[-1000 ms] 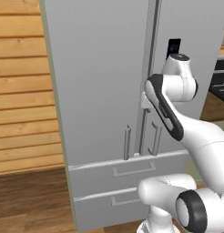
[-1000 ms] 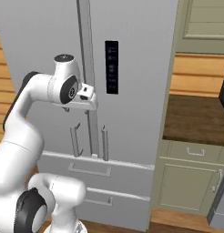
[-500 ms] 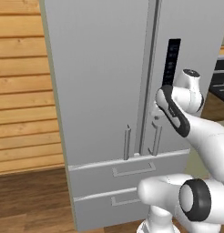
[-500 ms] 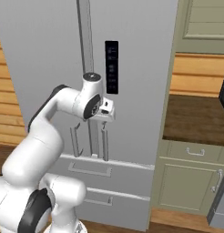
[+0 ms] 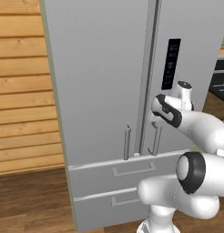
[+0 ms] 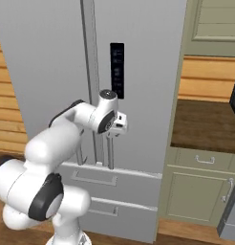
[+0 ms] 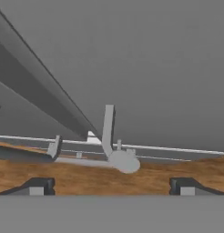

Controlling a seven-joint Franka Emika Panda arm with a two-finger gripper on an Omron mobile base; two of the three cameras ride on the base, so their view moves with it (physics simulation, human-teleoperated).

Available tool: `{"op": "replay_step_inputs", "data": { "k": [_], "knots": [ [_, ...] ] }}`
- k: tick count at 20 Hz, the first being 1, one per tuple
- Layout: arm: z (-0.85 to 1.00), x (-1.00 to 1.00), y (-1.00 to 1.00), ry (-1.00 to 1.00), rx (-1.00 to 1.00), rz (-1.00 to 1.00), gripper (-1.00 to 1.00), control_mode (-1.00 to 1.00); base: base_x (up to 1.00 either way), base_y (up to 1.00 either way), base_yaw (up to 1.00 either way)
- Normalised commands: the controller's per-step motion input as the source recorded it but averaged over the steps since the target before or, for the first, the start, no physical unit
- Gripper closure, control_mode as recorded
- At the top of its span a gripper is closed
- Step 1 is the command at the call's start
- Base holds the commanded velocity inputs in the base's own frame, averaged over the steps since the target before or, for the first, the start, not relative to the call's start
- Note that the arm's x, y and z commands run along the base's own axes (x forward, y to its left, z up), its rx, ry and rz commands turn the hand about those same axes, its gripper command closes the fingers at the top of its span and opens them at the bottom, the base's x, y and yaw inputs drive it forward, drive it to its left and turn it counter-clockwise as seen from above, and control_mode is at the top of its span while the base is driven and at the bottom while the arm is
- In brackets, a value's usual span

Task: Take the strawberry from the fridge and place it on top of the pancake, located on the dining counter.

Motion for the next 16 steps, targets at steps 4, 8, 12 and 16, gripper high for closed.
{"op": "replay_step_inputs", "data": {
  "k": [4,8,12,16],
  "knots": [
    [-0.26,0.35,0.0,0.0,0.0,0.0,-1.0,-1.0,0.0,0.0,0.0],
    [-0.27,0.28,0.0,0.0,0.0,0.0,-1.0,-1.0,0.0,0.0,0.0],
    [-0.29,0.03,0.01,0.0,-0.03,0.0,-1.0,-1.0,0.0,0.0,0.0],
    [-0.34,0.0,0.05,0.0,-0.05,0.0,-1.0,-1.0,0.0,0.0,0.0]
  ]
}}
